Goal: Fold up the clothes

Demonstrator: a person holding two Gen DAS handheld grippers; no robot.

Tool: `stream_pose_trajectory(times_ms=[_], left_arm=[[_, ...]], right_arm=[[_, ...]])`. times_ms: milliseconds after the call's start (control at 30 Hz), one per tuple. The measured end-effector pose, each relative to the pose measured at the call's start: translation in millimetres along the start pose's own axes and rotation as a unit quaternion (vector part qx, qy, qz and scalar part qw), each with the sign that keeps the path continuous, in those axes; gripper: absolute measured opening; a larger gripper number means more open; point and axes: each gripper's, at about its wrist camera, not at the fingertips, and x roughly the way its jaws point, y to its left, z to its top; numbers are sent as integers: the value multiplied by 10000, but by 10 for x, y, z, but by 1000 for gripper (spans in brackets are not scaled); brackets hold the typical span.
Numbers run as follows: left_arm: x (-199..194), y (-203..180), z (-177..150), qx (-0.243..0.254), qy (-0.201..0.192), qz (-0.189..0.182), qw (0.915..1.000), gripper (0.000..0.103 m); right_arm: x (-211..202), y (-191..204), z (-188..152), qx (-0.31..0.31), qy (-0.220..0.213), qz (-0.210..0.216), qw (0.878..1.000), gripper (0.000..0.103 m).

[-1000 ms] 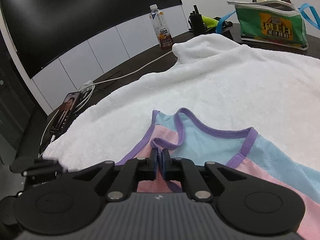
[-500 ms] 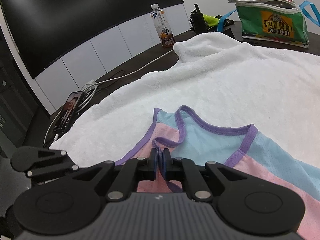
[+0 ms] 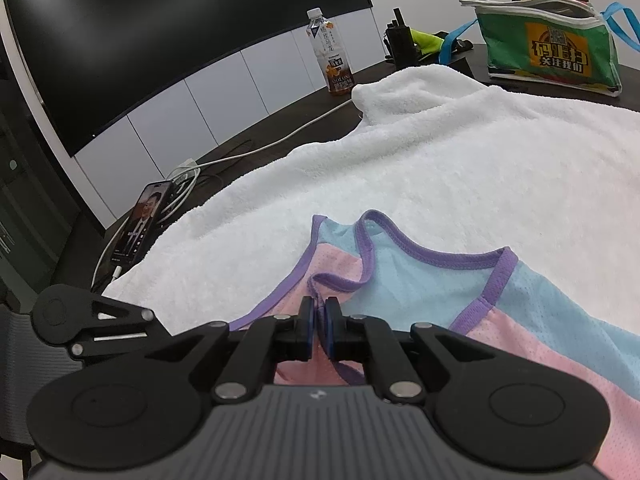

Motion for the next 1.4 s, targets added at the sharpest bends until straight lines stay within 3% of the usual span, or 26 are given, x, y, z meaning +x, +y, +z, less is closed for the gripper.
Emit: stream_pose_trajectory(times_ms=[167, 433, 600, 667, 867, 967, 1100, 1167, 1200, 1267, 1367, 1400], left_arm=[[-256, 118, -33, -817, -389, -12, 9959, 0], [-482, 202, -272, -2291, -423, -271, 9721, 0], [-450, 186, -403, -2549, -202, -146, 9666, 0], [-479, 188, -426, -2599, -215, -109, 9653, 3], [-649, 341, -445, -2799, -388, -184, 9591, 15], [-693, 453, -487, -2951, -333, 70, 9549, 25], [-722, 557, -586, -3266, -145, 296, 9446, 33], [-783, 560, -641, -3485, -101, 328, 9367, 45], [-809, 555, -667, -3584, -76, 360, 9328, 46], [-860, 546, -717, -3780, -25, 424, 9248, 46], [-952, 522, -683, -3670, -225, 631, 9278, 46], [-991, 481, -635, -3468, -382, 573, 9354, 46]], right_arm=[[-33, -31, 2, 120, -135, 186, 9997, 6], [-8, -30, 4, 290, -330, 298, 9986, 6], [181, 97, -32, 70, -353, -204, 9991, 7], [255, 127, -47, -12, -256, -372, 9990, 16], [-250, 332, 37, -501, -787, -931, 9913, 18], [-393, 503, -110, -735, -425, -788, 9933, 18], [-45, 649, -440, -984, 450, -794, 9910, 18], [-43, 666, -406, -998, 373, -862, 9906, 20], [-103, 662, -321, -925, 253, -817, 9920, 23], [-192, 677, -135, -999, -128, -825, 9915, 52], [-90, 636, 144, -1206, -173, -1419, 9824, 50], [-136, 598, 171, -1120, -185, -1505, 9821, 48]])
